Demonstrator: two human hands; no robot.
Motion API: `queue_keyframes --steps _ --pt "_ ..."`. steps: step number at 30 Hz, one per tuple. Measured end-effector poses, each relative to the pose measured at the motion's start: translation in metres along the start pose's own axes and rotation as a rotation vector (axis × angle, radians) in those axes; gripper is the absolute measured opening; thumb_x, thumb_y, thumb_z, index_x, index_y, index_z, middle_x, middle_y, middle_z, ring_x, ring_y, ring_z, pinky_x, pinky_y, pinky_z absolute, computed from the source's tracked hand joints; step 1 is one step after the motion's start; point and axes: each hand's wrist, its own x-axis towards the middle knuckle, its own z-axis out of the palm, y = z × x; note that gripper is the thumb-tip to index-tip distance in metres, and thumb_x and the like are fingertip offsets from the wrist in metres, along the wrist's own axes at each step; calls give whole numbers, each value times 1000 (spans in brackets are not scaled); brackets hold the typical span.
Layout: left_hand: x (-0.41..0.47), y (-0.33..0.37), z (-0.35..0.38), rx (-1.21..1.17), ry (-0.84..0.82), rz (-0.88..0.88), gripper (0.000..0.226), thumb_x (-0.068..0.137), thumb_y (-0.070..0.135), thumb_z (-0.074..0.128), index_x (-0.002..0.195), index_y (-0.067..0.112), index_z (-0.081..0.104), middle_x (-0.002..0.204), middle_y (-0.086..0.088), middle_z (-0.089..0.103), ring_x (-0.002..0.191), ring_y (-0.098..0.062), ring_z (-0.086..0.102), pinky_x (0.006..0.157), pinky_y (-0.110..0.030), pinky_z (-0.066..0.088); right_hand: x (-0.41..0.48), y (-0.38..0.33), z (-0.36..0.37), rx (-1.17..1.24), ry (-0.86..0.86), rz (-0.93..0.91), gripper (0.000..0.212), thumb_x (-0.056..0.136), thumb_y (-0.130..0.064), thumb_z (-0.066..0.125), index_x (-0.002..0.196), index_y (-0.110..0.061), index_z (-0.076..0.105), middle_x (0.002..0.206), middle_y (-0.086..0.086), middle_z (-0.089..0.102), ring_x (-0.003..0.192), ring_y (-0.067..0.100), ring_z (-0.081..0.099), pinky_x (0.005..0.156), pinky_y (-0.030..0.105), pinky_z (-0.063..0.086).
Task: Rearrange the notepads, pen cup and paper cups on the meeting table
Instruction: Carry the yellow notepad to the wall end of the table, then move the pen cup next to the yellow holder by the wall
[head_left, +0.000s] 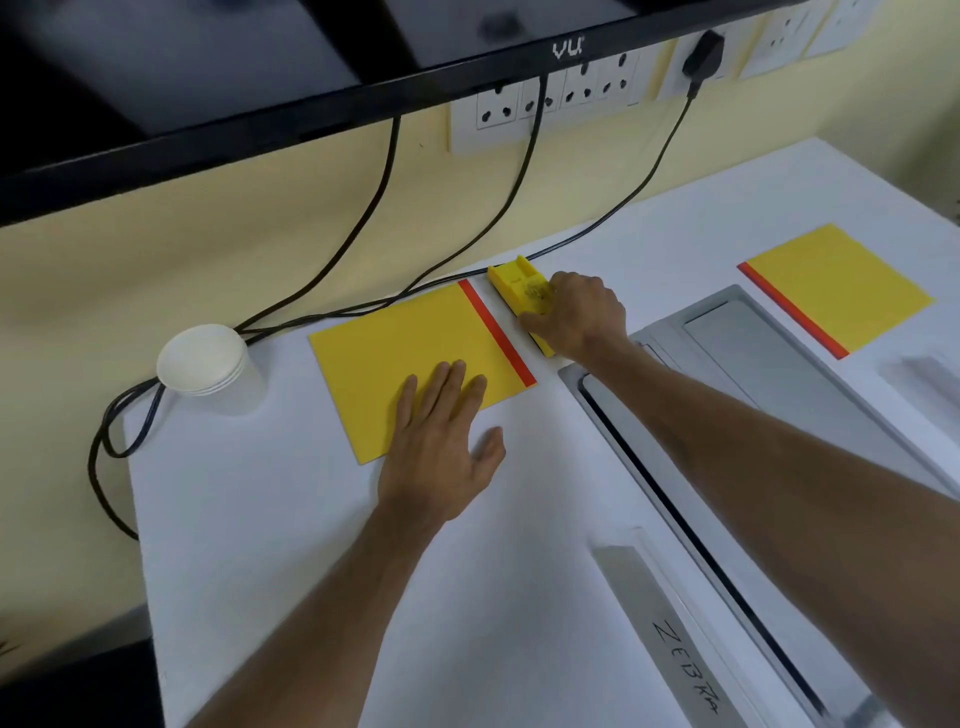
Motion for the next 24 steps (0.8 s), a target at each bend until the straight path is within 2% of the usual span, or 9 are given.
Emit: queue_keyframes --steps 2,6,11,14,17,19,21,24 --pt "0 -1 1 9 6 1 63 96 54 38 146 17 48 157 -8 39 149 -23 29 120 -50 22 4 -3 4 5 14 -1 35 80 -49 66 86 -17 52 79 1 52 78 27 54 61 33 37" --pt "1 -2 3 17 11 -5 64 95 55 37 146 17 47 157 -8 39 149 -23 28 120 -51 23 8 -5 7 -16 38 -16 40 80 -53 66 88 -17 51 83 3 53 78 26 53 62 35 39" --pt "1 -4 4 24 18 -2 64 95 55 38 146 18 47 157 -8 40 149 -22 29 119 -51 23 5 -5 3 -55 -2 -18 53 80 -65 63 95 -15 53 93 5 57 85 26 54 67 36 39" --pt "1 -7 5 21 43 15 63 94 54 40 145 17 48 155 -9 42 148 -23 31 119 -51 24 -11 0 -10 -30 1 -10 65 84 -70 53 112 -11 55 106 7 57 102 28 55 72 38 37" --pt "3 -8 8 17 33 22 62 94 52 41 144 16 49 154 -11 43 146 -25 34 118 -52 24 -45 16 -26 56 40 -9 66 87 -65 49 123 -10 54 114 9 58 110 30 55 73 38 38" --pt "4 -3 5 34 -4 24 61 95 51 40 143 14 49 153 -12 44 145 -28 35 117 -53 25 -74 30 -40 85 59 0 65 88 -61 51 129 -12 53 119 9 60 114 29 55 78 40 47" --pt "5 2 -3 83 -89 31 62 98 51 34 145 14 46 155 -13 41 146 -29 33 117 -54 24 -107 43 -57 91 56 3 61 89 -57 53 132 -14 54 123 9 61 117 30 55 89 45 51" --pt "0 9 -20 124 -176 47 64 101 51 24 151 14 37 160 -12 32 148 -30 27 119 -55 18 -157 63 -78 101 59 -17 53 91 -47 58 131 -13 57 122 10 63 114 30 57 91 46 52"
